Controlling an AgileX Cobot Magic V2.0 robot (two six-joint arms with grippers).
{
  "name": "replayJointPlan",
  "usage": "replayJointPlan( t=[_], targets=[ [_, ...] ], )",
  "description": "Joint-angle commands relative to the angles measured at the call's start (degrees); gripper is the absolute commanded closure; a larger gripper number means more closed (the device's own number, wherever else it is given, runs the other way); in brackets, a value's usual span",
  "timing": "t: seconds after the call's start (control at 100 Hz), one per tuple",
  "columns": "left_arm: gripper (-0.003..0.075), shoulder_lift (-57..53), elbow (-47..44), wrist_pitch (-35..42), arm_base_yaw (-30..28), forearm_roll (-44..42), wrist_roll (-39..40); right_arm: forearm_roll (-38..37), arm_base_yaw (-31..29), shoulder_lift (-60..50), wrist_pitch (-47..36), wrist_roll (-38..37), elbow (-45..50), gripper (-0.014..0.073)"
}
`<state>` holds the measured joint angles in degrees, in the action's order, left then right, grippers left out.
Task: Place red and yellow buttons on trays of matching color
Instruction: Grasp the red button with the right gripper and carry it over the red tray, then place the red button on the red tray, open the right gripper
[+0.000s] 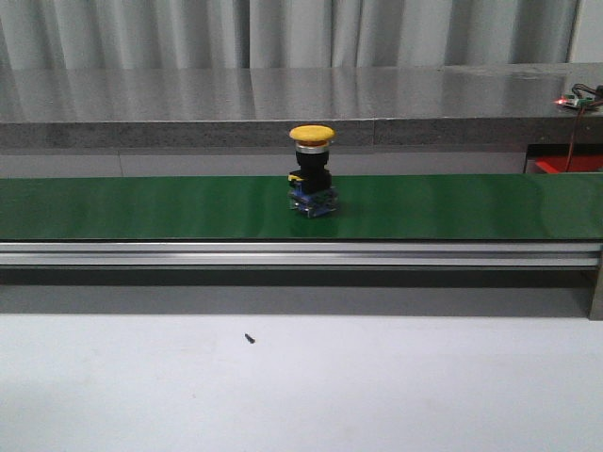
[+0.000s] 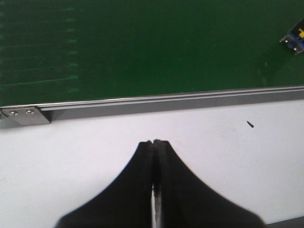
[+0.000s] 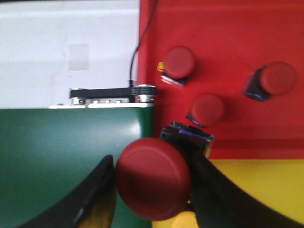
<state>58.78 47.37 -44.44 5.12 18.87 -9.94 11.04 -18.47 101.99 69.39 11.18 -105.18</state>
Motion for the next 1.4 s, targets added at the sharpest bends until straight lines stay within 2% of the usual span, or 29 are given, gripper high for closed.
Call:
replayJointPlan(
  t=[0.0,0.25,0.48,0.9,1.25,1.32,1.39],
  targets=[
    [0.0740,-0.89,1.42,3.37,0.61,1.39,0.45,2.27,-3.78,-2.90,-2.36,0.06,-1.94,0.0346],
    [0.0740,-0.89,1.42,4.68,0.61,1.39,0.45,2.86,-11.74,-0.63,-10.98,-0.72,-1.48,0.0346],
    [0.0740,-0.89,1.42,5.45,0.61,1.39,0.45,6.53,-16.34,4.74,-13.60,-1.43,-1.48,0.0346],
    [0.0740,-0.89,1.42,5.35,0.61,1.39,0.45,9.58,-16.75,16.69,-18.43,-1.38,-1.48,0.0346],
    [0.0740,-0.89,1.42,5.35,0.61,1.39,0.45,9.71,-16.98,20.05,-21.58,-1.38,-1.48,0.0344],
    [0.0740,-0.89,1.42,5.35,0.61,1.39,0.45,9.71,-17.21,20.07,-21.00,-1.38,-1.48,0.0311],
    [0.0740,-0.89,1.42,5.35,0.61,1.39,0.45,9.71,-17.48,20.07,-20.52,-1.38,-1.48,0.0209]
  ],
)
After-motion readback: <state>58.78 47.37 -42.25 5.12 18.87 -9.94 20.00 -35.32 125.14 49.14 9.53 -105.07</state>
